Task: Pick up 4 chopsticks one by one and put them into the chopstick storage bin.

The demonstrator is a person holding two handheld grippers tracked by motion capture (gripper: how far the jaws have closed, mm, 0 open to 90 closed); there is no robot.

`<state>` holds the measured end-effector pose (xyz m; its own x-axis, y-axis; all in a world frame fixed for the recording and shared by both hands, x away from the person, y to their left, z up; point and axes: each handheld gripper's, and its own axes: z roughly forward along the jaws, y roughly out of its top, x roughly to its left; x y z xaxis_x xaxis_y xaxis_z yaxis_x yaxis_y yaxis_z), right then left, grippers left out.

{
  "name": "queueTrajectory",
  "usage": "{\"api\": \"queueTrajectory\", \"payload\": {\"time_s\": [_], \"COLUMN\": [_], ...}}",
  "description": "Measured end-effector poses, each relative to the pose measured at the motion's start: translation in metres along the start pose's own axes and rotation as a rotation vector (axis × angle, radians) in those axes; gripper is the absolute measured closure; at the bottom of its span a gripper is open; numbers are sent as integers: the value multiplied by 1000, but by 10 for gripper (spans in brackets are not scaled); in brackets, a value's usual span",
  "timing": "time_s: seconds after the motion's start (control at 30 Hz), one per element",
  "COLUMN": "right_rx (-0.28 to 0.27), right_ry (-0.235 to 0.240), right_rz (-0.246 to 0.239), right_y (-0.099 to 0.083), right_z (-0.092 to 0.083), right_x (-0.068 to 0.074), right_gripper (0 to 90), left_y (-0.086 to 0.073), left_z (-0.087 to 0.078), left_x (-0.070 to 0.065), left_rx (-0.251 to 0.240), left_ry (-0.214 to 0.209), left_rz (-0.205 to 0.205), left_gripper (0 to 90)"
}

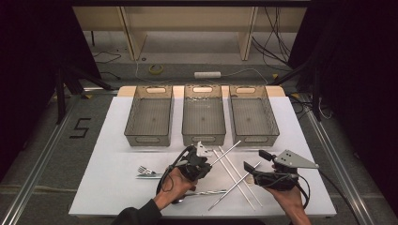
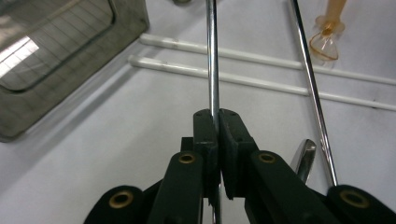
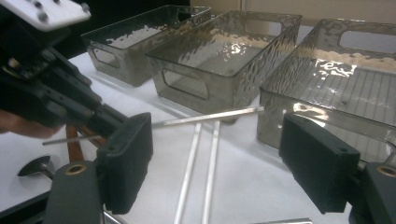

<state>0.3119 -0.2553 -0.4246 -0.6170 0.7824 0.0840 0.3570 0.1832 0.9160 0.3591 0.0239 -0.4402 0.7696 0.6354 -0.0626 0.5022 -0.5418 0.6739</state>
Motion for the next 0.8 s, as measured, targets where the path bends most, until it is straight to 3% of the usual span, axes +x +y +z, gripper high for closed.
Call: {"api": "queueTrajectory", "payload": {"time_s": [0.17,0.37,0.57,0.8], "right_rx": [3,2,-1,0], "right_ry": [-1,-1,0,2], "right_rz": [0,3,6,7], "right_y": [0,0,0,0], "right_z": [0,0,0,0], "right_x": [0,-1,-1,-1], "right_gripper": [271,271,271,271], "left_y": [4,6,9,12], "left_z": [-19,-39,-56,-75], "left_x": [9,28,50,81], "left_rx": [-36,-91,-130,-169], "left_ry": [1,21,54,121], "left_rz": [-3,-36,-71,-110], "left_gripper": [856,856,856,855]}}
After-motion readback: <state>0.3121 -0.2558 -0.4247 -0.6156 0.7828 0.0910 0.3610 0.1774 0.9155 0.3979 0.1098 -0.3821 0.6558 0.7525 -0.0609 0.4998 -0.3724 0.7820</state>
